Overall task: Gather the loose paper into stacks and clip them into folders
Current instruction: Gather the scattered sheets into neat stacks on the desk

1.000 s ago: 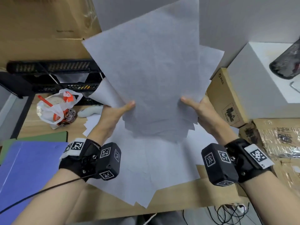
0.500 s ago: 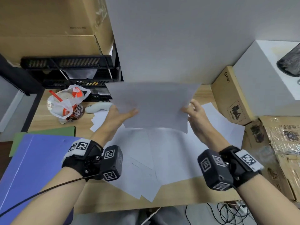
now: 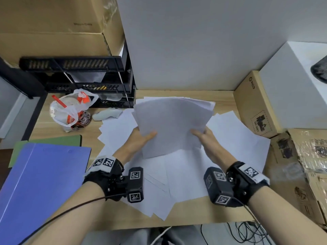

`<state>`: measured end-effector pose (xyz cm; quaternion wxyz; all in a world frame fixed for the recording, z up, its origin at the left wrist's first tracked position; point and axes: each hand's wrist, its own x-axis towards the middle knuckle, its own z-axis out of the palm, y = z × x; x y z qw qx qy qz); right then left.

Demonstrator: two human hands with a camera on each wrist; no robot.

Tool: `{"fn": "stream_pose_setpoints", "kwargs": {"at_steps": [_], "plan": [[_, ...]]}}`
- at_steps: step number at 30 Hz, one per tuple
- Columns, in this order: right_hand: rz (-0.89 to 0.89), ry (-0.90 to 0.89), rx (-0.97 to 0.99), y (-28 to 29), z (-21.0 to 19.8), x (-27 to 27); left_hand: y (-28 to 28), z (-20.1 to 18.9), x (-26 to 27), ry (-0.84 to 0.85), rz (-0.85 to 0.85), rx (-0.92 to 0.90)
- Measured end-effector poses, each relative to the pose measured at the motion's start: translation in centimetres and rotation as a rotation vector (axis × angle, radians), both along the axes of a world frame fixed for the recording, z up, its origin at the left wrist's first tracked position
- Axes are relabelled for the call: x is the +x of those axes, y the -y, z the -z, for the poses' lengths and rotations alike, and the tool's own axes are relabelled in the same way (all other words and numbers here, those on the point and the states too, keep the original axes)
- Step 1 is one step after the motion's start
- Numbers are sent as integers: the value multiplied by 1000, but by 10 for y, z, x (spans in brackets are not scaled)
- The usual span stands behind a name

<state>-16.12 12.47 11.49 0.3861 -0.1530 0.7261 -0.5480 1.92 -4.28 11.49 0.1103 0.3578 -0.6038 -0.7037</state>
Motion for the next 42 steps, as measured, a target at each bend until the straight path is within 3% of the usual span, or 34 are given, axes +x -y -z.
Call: {"fn": "stream_pose_setpoints", "kwargs": {"at_steps": [5, 9, 14, 19, 23, 32, 39, 42], "plan": [[-55, -222, 140, -1, -15, -25, 8, -4, -11, 39, 8, -40], [-86, -255, 347, -30, -9, -74, 31, 12, -8, 137, -20, -100], [14, -101, 606, -77, 36, -82, 41, 74, 28, 538, -38, -111], [47, 40, 633, -80, 77, -55, 24, 102, 41, 701, 26, -273], [56, 80, 582, -62, 87, -41, 12, 99, 31, 690, 22, -158], [-112, 282, 517, -51, 81, -17, -15, 96, 12, 640, 256, -54], [212, 243, 448, -71, 80, -47, -14, 88, 5, 590, 257, -9], [226, 254, 478, -76, 87, -46, -18, 86, 4, 624, 333, 3]]}}
